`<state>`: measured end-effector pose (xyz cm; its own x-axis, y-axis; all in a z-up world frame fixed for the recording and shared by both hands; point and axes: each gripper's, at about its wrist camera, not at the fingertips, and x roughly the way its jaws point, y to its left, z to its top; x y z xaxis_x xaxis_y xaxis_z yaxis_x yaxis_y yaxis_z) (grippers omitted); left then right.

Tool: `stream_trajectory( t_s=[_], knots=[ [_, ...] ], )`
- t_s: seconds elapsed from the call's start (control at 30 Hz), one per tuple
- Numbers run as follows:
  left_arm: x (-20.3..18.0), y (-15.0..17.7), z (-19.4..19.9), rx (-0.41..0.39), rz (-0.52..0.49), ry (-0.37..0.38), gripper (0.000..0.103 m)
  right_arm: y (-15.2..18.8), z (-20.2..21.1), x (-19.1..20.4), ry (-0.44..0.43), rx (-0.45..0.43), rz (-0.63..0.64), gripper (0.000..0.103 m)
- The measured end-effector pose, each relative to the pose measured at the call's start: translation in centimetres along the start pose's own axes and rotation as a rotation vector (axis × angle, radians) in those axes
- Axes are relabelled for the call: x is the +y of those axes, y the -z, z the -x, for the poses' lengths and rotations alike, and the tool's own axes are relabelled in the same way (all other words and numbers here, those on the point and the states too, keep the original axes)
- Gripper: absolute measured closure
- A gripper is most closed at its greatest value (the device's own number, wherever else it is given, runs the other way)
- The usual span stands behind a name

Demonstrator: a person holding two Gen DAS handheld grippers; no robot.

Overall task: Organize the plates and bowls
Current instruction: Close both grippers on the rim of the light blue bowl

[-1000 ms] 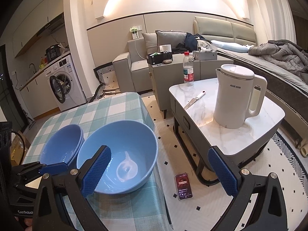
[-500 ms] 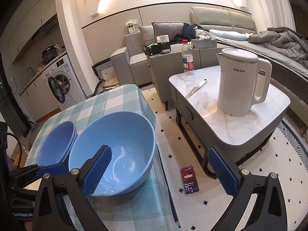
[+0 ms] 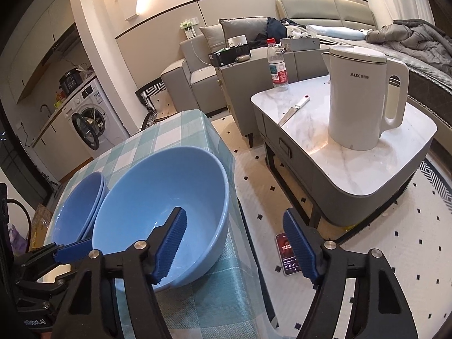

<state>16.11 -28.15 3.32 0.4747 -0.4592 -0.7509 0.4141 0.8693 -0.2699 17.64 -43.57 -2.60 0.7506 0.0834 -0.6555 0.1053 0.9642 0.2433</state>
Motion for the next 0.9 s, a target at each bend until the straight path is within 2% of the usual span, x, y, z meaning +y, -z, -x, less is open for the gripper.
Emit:
stream_trajectory(
  t_s=[0.17,0.2,0.37,0.43,0.53,0.9],
  knots=[
    [0.1,-0.1,-0.4,0.006,0.002,0.005,0.041,0.1,-0.3,0.1,-0.014,0.000,-0.009,0.032],
    [0.1,-0.1,-0.4,0.006,0.001,0.006,0.041,0.1,-0.4,0.2,-0.014,0.002,-0.005,0.036],
    [0.1,-0.2,-0.6,0.005,0.000,0.003,0.041,0.3,-0.8,0.5,-0.026,0.014,0.010,0.043],
    [0.1,-0.2,-0.7,0.004,0.001,0.002,0.041,0.4,-0.9,0.8,-0.028,0.020,0.024,0.050],
    [0.3,-0.3,-0.8,0.005,0.006,0.001,0.045,0.5,-1.1,1.2,-0.031,0.025,0.045,0.055],
    [0.6,-0.3,-1.0,0.000,-0.001,-0.013,0.055,0.8,-1.2,2.4,-0.044,0.018,0.097,0.060]
  ],
)
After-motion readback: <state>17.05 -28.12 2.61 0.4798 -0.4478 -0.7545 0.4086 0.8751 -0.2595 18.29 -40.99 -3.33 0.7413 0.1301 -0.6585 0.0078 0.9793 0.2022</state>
